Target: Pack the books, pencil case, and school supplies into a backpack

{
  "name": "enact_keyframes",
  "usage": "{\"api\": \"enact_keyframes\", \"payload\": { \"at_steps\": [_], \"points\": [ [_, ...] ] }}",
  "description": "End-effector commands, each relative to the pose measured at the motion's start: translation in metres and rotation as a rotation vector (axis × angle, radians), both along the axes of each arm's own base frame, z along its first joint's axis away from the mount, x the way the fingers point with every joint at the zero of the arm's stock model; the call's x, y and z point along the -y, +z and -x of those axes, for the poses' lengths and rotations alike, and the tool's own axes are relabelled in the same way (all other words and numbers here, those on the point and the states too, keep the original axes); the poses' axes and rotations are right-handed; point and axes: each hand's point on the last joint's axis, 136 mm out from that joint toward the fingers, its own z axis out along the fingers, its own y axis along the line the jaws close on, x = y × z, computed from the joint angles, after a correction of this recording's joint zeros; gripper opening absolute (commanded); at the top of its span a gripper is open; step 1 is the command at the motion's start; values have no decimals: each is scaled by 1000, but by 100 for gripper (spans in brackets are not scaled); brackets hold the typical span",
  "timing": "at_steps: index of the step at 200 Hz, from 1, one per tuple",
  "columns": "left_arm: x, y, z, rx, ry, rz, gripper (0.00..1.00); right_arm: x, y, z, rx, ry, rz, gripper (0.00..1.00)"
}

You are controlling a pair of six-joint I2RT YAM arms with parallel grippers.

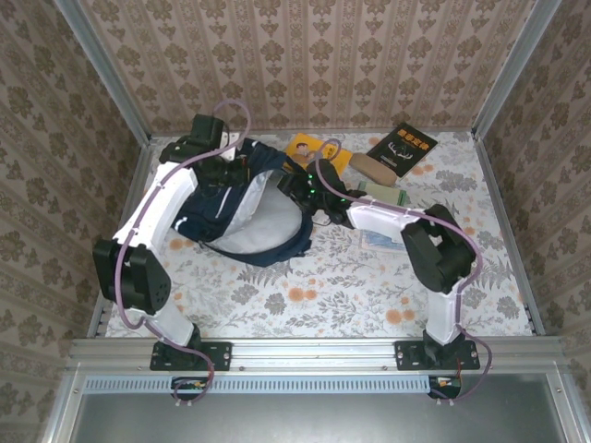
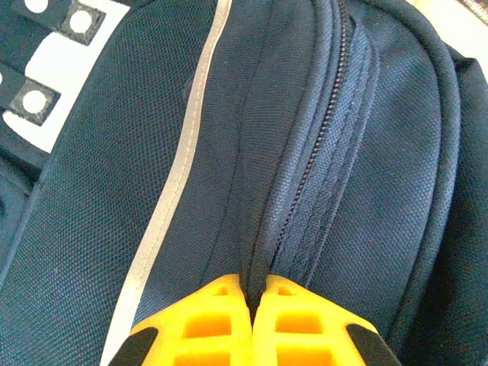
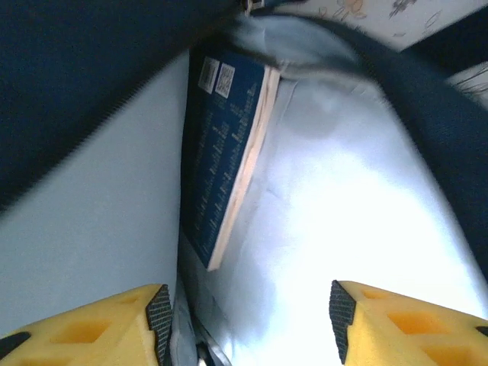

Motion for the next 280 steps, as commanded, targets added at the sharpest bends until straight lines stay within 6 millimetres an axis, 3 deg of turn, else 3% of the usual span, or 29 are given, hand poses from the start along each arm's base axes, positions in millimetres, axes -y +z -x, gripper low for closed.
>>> {"api": "enact_keyframes", "payload": {
  "at_steps": [1,32,52,67,93,129,171,194,224,255,280],
  "points": [
    [-20,11,5,51,30,-35,0,23,1,20,14,72,111,54],
    [-25,-4,16,16,15,-72,0,65,-4,9,27,25,210,38],
    [-24,-9,21,5,2,-67,0,92,-10,-12,33,-2,284,13],
    [-24,-11,24,2,0,-62,0,108,-16,-31,31,11,380,3],
    [-28,-19,27,-10,13,-73,0,119,-27,-64,36,58,497,1],
    [-22,-25,28,-27,17,-33,0,124,-61,-101,-4,99,578,0],
    [-19,-26,29,-39,19,-13,0,131,-109,-123,-107,139,642,0],
    [-21,-29,31,-45,29,-23,0,130,-121,-123,-128,148,639,0],
    [-27,-38,31,-59,62,-48,0,123,-140,-94,-217,223,644,0],
    [-26,-42,30,-72,74,-36,22,114,-149,-61,-272,248,631,0],
    [-23,-39,27,-66,78,-19,32,105,-145,-35,-276,227,587,0]
  ]
}}
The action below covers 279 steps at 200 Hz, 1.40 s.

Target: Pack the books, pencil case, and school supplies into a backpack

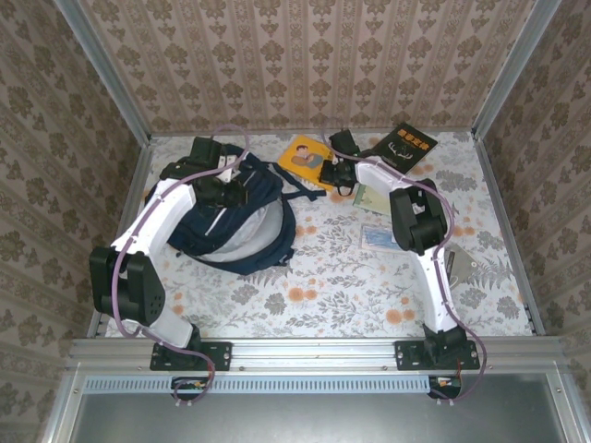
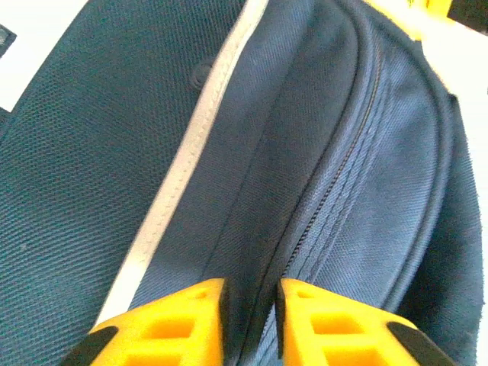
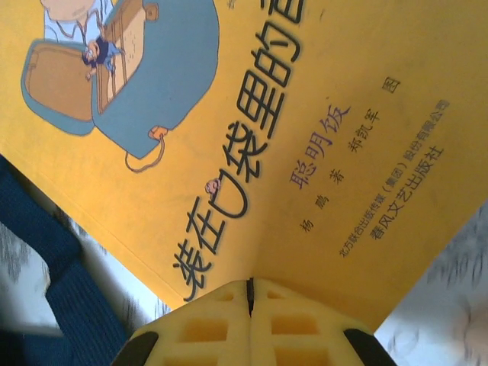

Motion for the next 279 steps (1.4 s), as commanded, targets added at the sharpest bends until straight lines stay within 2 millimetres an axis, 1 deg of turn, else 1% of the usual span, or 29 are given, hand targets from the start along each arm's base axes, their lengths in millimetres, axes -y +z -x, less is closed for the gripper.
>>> {"api": "enact_keyframes", "payload": {
  "at_steps": [1,7,23,39,65,82,100,109,114,127,146,148,149,151,156,164,180,205,222,238,254,268,279],
  "points": [
    [-5,9,-3,22,45,12,33,-11,-34,66,-191,13,7,0],
    [-4,10,-4,24,50,18,36,-13,-33,74,-195,9,0,0],
    [0,15,-7,29,55,49,36,-25,-30,93,-204,24,-25,0],
    [7,17,-10,29,67,96,36,-40,-32,115,-233,54,-34,0],
    [31,15,-16,18,74,191,37,-66,-32,144,-273,102,-68,0],
    [49,8,-18,-4,73,230,36,-78,-21,156,-265,122,-101,1],
    [70,4,-19,-17,63,250,36,-83,1,164,-223,140,-125,2],
    [81,2,-19,-22,51,262,36,-80,12,165,-196,145,-125,3],
    [87,2,-19,-21,43,267,36,-76,19,163,-176,142,-115,3],
    [98,-3,-19,-34,37,265,36,-66,31,157,-139,143,-82,3],
    [103,-10,-24,-47,51,280,36,-50,39,139,-108,135,-43,3],
    [104,-10,-24,-49,51,282,36,-48,38,137,-108,132,-42,4],
    [110,-11,-21,-52,37,283,36,-47,38,136,-107,130,-42,3],
    [115,-11,-18,-56,27,286,36,-46,38,134,-107,129,-41,3],
    [120,-12,-17,-60,18,290,36,-43,38,128,-102,124,-44,3],
    [123,-13,-17,-62,15,288,36,-40,37,118,-92,120,-52,4],
    [126,-18,-15,-73,16,281,36,-35,25,100,-102,125,-43,4],
    [132,-23,-10,-89,16,279,36,-32,1,85,-134,127,-6,4],
    [136,-26,-7,-97,15,275,36,-28,-13,88,-157,115,15,5],
    [140,-29,-5,-104,19,280,37,-18,-22,99,-175,89,32,5],
    [145,-34,-3,-117,31,287,36,-6,-29,118,-198,54,45,5],
    [150,-41,0,-133,50,296,37,2,-36,142,-237,28,45,5],
    [155,-46,3,-145,62,308,37,5,-38,160,-253,24,42,5]
  ]
}}
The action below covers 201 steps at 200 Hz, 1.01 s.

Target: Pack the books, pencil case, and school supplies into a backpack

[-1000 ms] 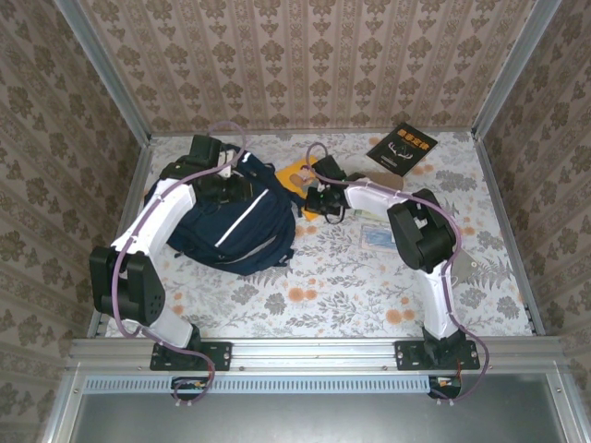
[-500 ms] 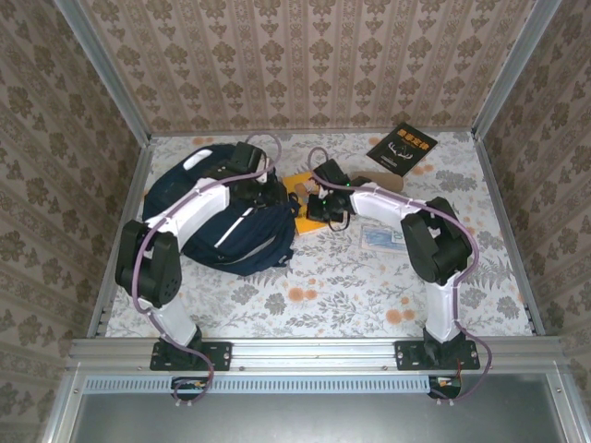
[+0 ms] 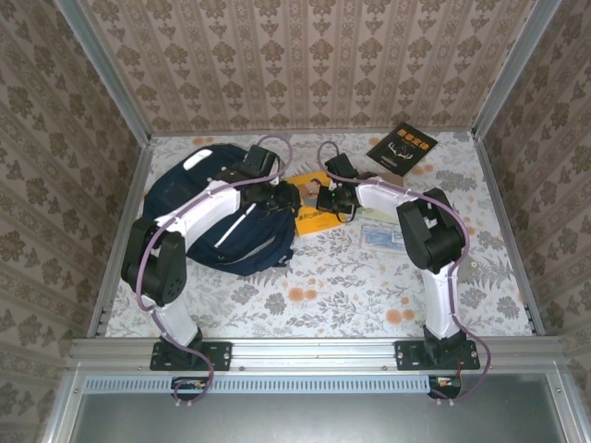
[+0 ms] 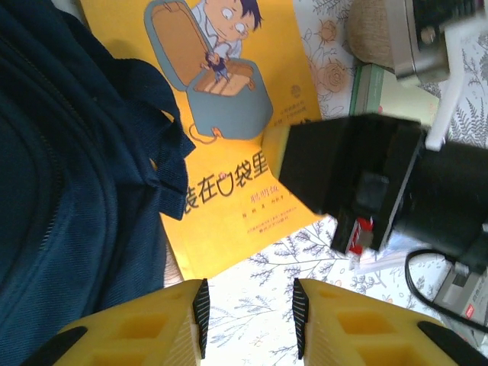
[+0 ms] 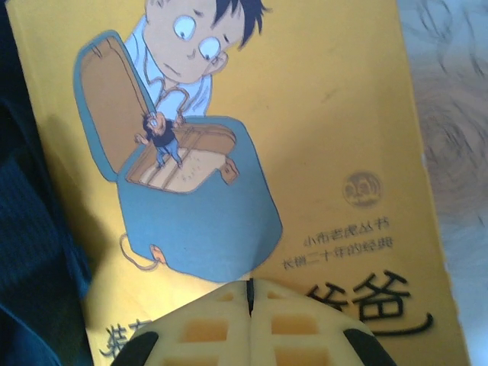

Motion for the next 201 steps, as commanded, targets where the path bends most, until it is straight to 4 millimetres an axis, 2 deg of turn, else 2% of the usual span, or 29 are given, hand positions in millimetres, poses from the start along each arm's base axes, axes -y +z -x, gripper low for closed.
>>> {"api": "enact_keyframes", "payload": {
  "at_steps": [1,37,57,81,102,121,134,175,201],
  "points": [
    [12,-14,4,-42,38,25,37,24,-36,63,-162,-37,88,5],
    [29,-39,18,-103,23,23,37,33,-48,114,-214,-61,94,5],
    [33,-50,22,-140,21,23,37,31,-40,123,-200,-54,79,6],
    [33,-61,26,-157,23,14,38,26,-11,112,-121,-43,47,11],
    [35,-67,26,-162,6,10,39,25,19,97,-25,-39,42,20],
    [35,-70,24,-149,-2,-23,40,29,32,85,59,-26,75,38],
    [34,-75,22,-151,3,-43,41,35,32,82,72,-21,110,43],
    [29,-93,23,-167,4,-100,44,56,4,83,-41,-34,172,44],
    [24,-97,24,-161,1,-147,47,61,-5,85,-50,-36,199,45]
  ]
}}
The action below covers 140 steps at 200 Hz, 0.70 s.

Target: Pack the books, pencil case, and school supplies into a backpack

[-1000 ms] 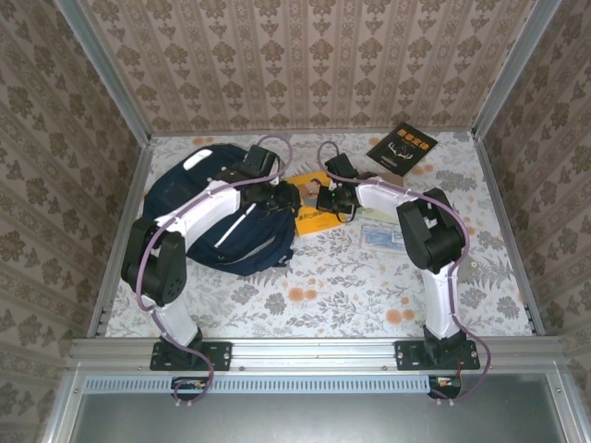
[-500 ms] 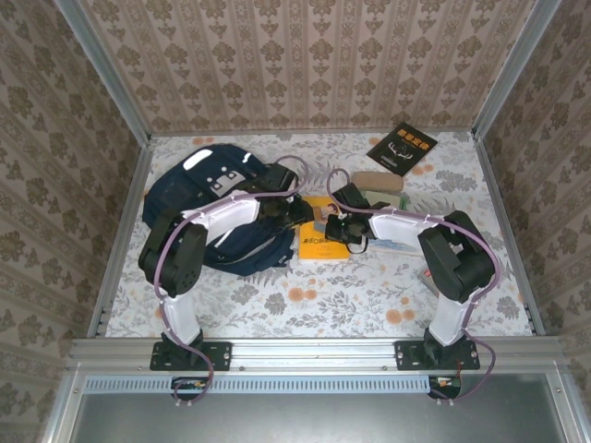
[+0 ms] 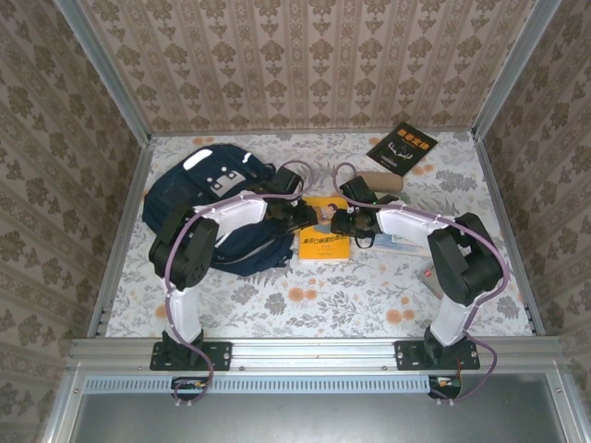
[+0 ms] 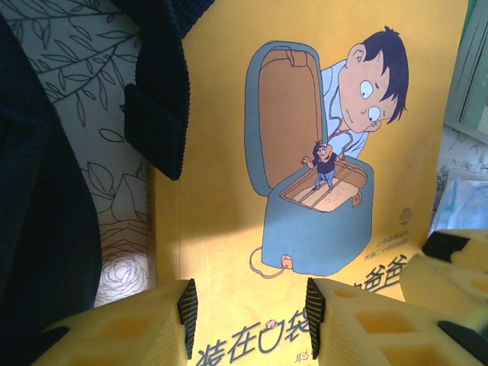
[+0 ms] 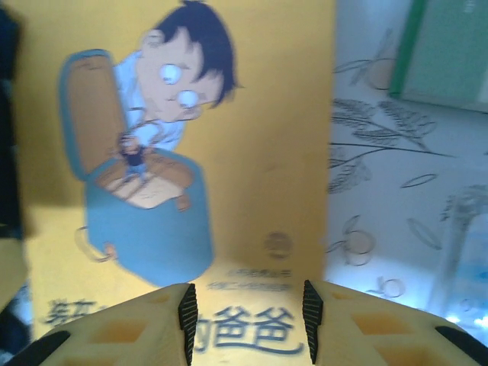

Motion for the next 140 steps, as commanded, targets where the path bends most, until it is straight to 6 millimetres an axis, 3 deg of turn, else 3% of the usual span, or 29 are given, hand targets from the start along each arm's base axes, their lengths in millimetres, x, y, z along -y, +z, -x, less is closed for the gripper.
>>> {"api": "enact_keyframes", "payload": {
  "at_steps": [1,52,105,140],
  "points": [
    [-13,-12,2,0,-8,-96,47,12,-15,8,-46,9,78,45],
    [-23,-23,6,-20,-19,-185,51,16,-39,11,-99,5,87,45],
    [-14,-39,13,-69,-43,-172,51,11,-43,12,-101,4,56,43],
    [-23,-40,12,-61,-37,-237,51,12,-43,13,-100,2,54,43]
  ]
}}
